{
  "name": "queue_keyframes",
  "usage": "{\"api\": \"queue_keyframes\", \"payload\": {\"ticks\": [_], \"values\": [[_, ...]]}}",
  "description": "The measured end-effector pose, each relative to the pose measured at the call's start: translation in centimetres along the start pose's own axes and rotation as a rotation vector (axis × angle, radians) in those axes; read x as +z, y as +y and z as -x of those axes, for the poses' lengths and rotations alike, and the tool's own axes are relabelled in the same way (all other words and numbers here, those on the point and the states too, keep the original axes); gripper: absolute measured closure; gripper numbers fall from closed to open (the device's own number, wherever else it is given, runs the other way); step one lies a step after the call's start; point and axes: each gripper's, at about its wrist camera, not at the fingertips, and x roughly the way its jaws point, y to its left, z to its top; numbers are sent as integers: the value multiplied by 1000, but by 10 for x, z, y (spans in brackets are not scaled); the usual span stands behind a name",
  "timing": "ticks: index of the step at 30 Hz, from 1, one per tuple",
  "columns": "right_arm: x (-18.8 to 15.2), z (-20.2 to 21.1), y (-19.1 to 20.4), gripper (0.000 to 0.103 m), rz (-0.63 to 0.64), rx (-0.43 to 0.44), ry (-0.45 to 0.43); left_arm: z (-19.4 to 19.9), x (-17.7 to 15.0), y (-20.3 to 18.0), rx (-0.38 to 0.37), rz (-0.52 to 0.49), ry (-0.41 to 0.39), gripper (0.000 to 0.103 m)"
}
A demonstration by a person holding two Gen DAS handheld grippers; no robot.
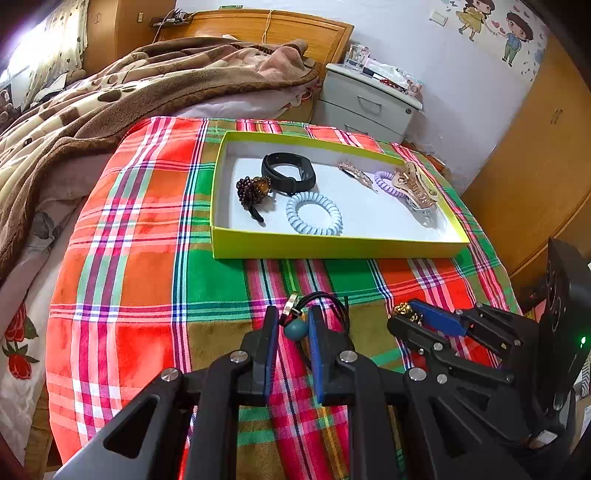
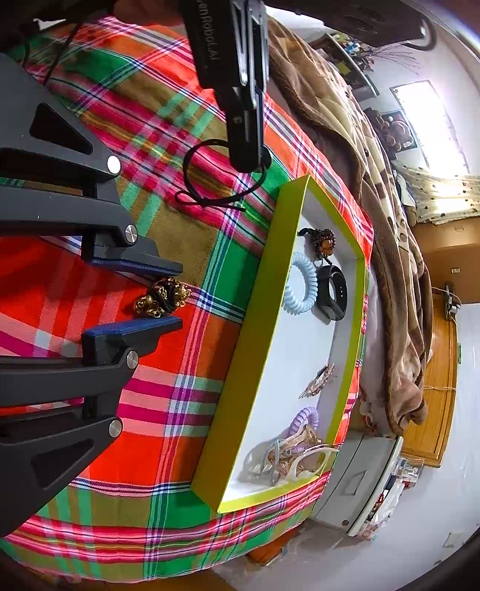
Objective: Organize jewelry
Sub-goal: 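Carry both items into the box lid and open both tools to release them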
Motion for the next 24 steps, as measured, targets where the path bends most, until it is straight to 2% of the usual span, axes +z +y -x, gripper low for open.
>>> {"api": "queue_keyframes", "payload": {"ticks": [14,24], "values": [[21,25,-13,80,-14,11,-39,14,26,-10,-5,-28,-53,86],[60,25,-44,80,-46,-42,-66,1,74,-26,-62,-67,-64,86]]}}
